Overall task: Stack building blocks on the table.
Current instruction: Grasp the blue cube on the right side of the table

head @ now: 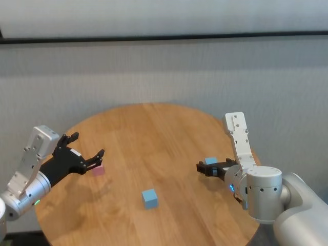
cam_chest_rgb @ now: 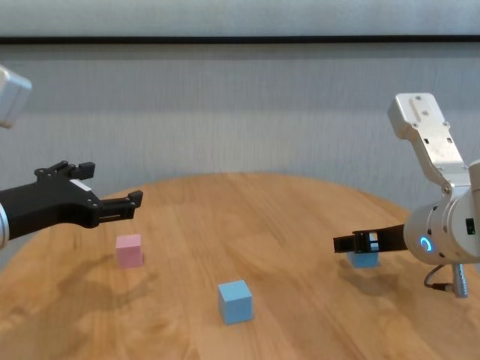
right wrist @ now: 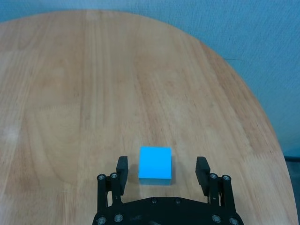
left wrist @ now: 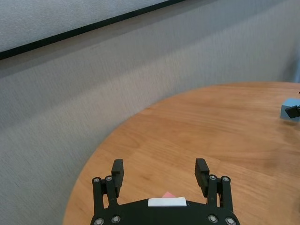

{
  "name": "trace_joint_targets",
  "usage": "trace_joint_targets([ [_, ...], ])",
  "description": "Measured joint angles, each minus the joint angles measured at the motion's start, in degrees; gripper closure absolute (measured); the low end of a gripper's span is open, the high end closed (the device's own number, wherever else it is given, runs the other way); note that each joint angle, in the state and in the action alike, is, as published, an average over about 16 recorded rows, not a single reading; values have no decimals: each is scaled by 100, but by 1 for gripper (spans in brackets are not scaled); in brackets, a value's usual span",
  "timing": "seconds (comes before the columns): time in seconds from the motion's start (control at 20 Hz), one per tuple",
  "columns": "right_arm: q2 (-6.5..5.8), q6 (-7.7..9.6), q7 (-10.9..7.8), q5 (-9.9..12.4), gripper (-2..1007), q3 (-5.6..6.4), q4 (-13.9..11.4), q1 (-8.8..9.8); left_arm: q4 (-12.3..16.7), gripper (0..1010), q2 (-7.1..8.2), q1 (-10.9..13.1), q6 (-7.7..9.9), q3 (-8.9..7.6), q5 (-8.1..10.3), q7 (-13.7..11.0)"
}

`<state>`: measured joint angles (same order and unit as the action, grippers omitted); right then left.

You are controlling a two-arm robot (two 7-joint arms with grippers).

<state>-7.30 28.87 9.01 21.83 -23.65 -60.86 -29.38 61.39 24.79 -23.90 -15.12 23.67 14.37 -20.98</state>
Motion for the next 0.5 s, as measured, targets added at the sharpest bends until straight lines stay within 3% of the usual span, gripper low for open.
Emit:
trace_joint_targets([
  [0.5, -2, 5, 2, 0, 365, -1, -4, 3, 0, 10, 0, 0, 0, 0, 0, 0],
])
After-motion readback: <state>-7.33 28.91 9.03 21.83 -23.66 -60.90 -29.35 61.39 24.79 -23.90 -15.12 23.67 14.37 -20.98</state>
